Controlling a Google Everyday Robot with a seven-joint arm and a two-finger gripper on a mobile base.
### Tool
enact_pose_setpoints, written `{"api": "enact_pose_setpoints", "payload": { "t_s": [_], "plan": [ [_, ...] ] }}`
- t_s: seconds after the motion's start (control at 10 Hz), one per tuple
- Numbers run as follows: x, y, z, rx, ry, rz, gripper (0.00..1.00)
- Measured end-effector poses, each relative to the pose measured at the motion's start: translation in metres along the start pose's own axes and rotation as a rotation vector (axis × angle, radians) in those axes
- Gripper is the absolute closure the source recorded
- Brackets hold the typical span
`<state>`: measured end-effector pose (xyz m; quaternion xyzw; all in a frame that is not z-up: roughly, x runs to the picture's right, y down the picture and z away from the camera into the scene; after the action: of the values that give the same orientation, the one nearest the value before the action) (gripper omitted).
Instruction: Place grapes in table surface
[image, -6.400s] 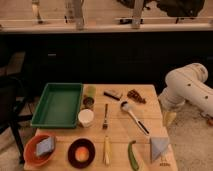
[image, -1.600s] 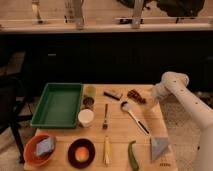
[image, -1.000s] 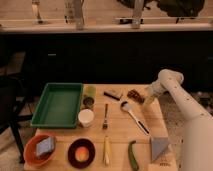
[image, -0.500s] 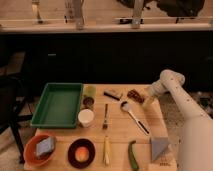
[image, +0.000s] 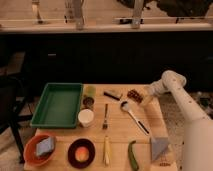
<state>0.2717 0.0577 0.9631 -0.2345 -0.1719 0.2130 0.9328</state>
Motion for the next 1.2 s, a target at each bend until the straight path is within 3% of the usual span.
{"api": "enact_pose_setpoints", "payload": {
  "t_s": [0.5,0.8,1.2],
  "plan": [
    [0.0,0.0,0.0,0.001,-0.001,-0.001,0.2],
    [0.013,0.005,-0.004,0.028,-0.002,0.016,0.2],
    [0.015,0.004,0.003,0.038,-0.019,0.018,0.2]
  ]
}}
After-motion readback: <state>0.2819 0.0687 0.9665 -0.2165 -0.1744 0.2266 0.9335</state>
